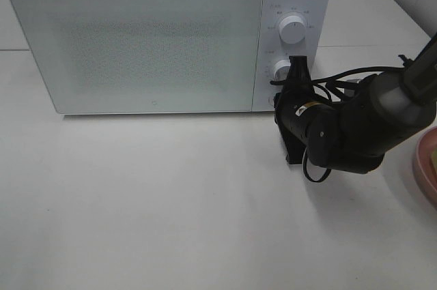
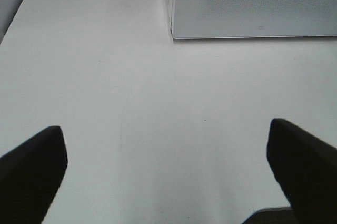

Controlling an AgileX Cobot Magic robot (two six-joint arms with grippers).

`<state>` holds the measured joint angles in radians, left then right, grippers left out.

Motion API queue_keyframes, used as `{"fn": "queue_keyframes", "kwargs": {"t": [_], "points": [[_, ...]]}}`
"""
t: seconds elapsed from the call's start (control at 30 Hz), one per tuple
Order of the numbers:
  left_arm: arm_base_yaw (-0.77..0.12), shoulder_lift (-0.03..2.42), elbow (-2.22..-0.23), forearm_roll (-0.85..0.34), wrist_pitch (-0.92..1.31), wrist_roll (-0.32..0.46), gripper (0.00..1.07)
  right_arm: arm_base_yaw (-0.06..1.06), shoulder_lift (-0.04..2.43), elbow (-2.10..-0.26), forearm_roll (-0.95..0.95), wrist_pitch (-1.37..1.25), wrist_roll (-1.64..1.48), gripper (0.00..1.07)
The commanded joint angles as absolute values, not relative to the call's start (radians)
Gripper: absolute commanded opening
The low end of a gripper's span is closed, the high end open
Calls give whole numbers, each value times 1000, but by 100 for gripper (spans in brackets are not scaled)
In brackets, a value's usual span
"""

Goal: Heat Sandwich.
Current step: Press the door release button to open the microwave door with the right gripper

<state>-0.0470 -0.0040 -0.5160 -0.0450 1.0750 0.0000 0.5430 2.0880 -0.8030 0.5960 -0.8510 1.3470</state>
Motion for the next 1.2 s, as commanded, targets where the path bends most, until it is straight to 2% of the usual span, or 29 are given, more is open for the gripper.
{"fn": "queue_keyframes", "kwargs": {"t": [0.03,0.37,0.8,1.2], "points": [[-44,-30,-516,-51,1066,0,98,525,2087,-825,597,-845,1326,0],[-44,-25,-516,-51,1066,0,98,510,2111,-879,586,-823,1335,0],[-44,-24,-516,-51,1066,0,98,510,2111,-886,588,-960,1330,0],[-44,-24,-516,-51,1066,0,98,501,2175,-983,603,-1074,1325,0]]}}
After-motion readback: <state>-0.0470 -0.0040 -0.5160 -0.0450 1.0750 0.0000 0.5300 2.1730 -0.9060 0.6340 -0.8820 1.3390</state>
